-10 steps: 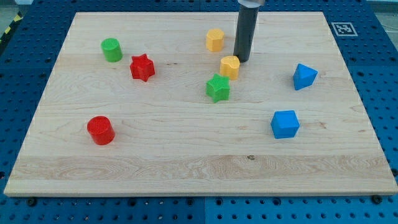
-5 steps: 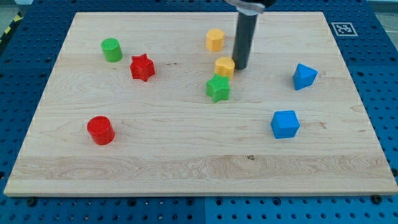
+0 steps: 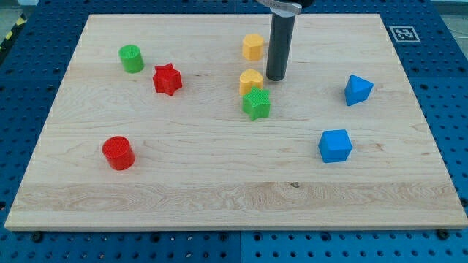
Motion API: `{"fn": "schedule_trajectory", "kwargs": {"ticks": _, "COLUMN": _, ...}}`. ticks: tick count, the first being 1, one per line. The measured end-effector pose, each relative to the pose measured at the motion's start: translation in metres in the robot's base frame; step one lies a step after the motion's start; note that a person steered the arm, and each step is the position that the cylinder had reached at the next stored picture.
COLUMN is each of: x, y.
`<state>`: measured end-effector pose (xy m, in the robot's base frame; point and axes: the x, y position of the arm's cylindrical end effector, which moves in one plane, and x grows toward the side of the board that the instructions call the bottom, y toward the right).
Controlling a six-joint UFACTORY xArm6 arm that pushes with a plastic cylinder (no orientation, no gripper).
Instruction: Move the yellow hexagon close to the top of the yellow heart
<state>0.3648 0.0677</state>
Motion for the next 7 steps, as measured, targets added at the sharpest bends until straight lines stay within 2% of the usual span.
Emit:
{"fn": "schedule_trajectory", "kwargs": {"ticks": 6, "x": -0.008, "y": 0.000}}
{"fn": "schedule_trajectory", "kwargs": {"ticks": 7, "x": -0.021, "y": 0.000}}
